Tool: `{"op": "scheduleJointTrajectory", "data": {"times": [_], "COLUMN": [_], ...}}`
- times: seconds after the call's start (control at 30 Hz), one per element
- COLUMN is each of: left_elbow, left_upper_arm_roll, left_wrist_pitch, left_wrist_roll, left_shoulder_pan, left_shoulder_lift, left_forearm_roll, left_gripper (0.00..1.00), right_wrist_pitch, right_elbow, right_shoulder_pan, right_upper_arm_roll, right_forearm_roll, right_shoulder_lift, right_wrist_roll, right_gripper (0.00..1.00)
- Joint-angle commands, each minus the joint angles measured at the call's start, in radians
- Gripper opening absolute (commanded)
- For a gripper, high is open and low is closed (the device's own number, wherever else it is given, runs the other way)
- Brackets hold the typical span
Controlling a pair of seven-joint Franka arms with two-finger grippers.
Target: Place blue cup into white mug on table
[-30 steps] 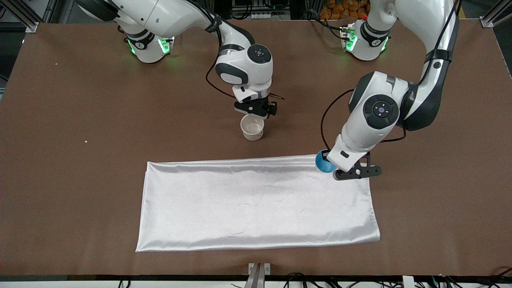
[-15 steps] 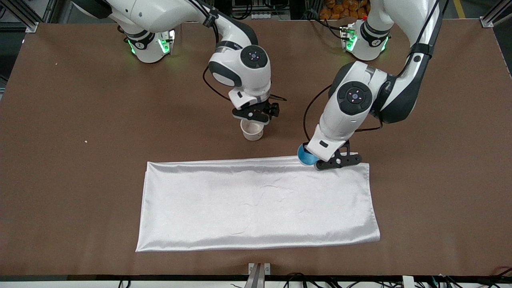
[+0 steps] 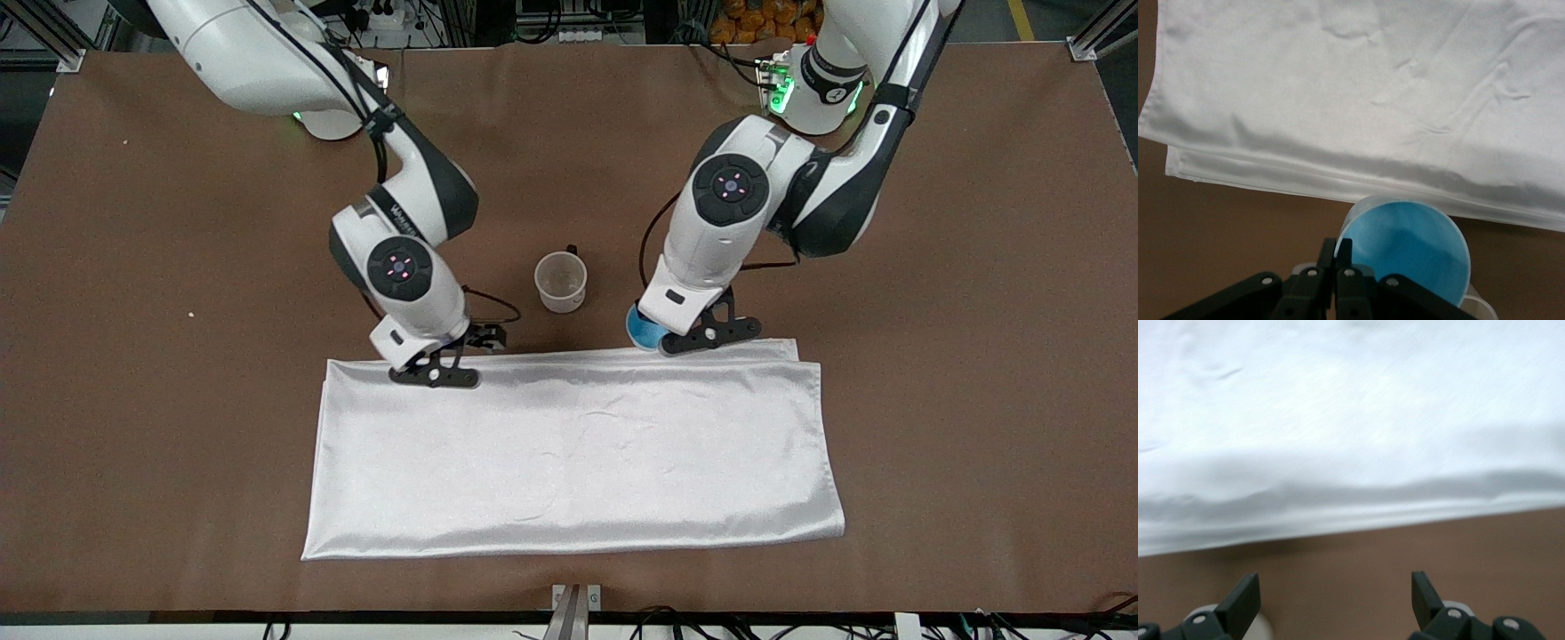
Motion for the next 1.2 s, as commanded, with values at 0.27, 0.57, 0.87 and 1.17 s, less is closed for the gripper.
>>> {"op": "scheduleJointTrajectory", "data": {"times": [0.27,0.57,0.87,1.17], "left_elbow": [-0.009,-0.009,-0.009,-0.007], "left_upper_arm_roll": [0.004,0.003,0.001,0.001], "left_wrist_pitch": [-0.007,-0.004,-0.002,-0.002], "left_wrist_roll": [-0.216,-0.262,-0.285,-0.317], "left_shoulder_pan": [-0.160,-0.211,-0.242,-0.274], "left_shoulder_lift": [0.001,0.042,0.081,0.113], "left_forearm_roll": [0.018,0.011,0.013,0.017], "left_gripper": [0.00,0.00,0.00,0.00], "right_wrist_pitch": [0.001,-0.001,-0.001,-0.013], "right_elbow": [0.013,0.004,0.001,-0.002], "right_shoulder_pan": [-0.012,-0.061,-0.075,-0.075], "right_upper_arm_roll": [-0.269,-0.272,-0.272,-0.271], "right_forearm_roll": [0.073,0.071,0.073,0.074], "right_shoulder_lift": [0.013,0.024,0.027,0.005], "right_wrist_roll": [-0.486,-0.523,-0.540,-0.526], "right_gripper": [1.00,1.00,1.00,1.00]}}
